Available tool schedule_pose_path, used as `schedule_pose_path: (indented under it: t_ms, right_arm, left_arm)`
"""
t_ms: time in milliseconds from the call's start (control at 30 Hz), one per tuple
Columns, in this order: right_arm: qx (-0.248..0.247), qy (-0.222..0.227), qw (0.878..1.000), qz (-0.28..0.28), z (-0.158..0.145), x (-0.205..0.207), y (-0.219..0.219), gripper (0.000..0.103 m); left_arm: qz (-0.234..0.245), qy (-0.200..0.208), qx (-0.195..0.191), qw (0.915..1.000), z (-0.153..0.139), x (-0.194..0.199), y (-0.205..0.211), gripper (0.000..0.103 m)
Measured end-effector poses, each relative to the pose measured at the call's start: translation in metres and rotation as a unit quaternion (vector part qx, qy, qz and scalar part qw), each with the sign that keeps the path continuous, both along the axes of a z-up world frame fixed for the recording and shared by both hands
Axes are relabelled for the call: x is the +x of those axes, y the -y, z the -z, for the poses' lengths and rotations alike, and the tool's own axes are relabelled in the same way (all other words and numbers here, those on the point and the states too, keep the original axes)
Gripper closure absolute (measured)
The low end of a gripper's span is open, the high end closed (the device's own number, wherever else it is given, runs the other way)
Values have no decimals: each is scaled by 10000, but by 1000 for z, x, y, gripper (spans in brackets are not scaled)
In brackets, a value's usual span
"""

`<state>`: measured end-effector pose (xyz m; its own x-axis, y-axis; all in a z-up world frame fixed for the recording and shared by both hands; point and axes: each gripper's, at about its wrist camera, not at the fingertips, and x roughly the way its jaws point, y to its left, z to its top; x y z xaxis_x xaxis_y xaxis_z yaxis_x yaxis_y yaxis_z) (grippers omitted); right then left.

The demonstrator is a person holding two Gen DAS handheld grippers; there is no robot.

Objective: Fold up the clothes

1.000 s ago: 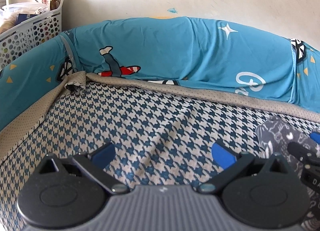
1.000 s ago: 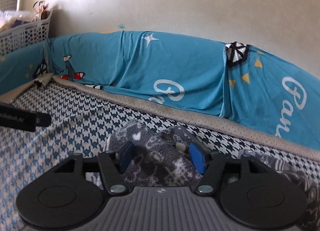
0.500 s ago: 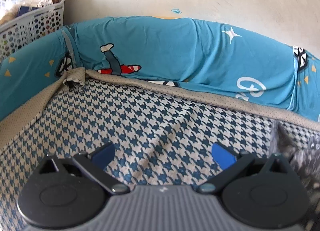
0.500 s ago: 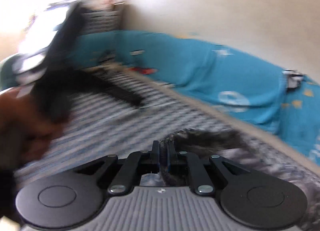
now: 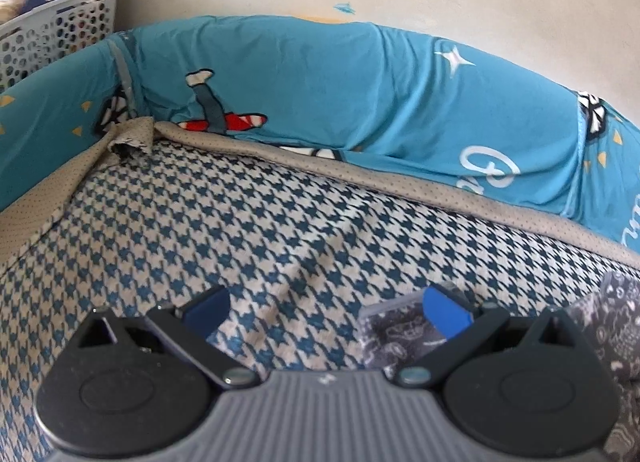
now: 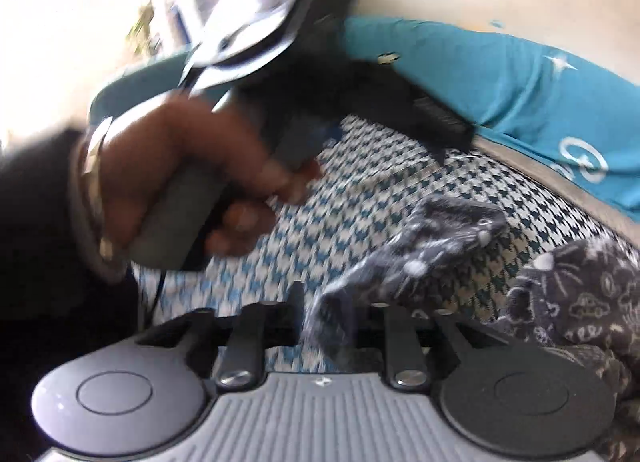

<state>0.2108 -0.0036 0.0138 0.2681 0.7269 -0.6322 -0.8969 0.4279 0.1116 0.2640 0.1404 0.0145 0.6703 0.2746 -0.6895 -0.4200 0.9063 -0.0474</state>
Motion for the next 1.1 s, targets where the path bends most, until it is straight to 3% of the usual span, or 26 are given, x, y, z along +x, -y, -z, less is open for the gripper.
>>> schedule_pose_path:
  t_ms: [67,233,367,533,600,667,733,933,1100]
  right_arm:
    - [135,-150,9991,369,-2,10,1,64]
    - [-63,-606,9897,1296,11,34,-14,54]
    - [-168,-1120,9783,1734,28,45,-29,53]
    - [-220,-1018,9776,1832,36,46,-46,53]
    - [-241,-976,9772,1871,39,47,-52,60]
    - [-262,-935,9768,1909,42,47,-59,80]
    - [-248,-915,9765,1938,45,48,-66,85]
    - [633,-762,9834,1518,19,50,-90,88]
    - [1746,-533,9766,1138,-26,45,-104,83]
  left_arm:
    - [-94,25,73,9999,-2,-2,-2,0]
    - [-93,2,122,9999,-2,-1,-2,0]
    - [-58,17,216,9997,-4,-1,0,0]
    - [-40,40,407,9992,-9,-4,0,0]
    - [-82,53,528,9986,-12,-6,-2,0]
    - [-163,68,615,9979,-15,-8,-7,0]
    - [-285,92,671,9973,-19,-10,-15,0]
    - [-972,442,839,9907,-42,-29,-49,0]
    - [-1947,774,1142,9711,-59,-48,-77,0]
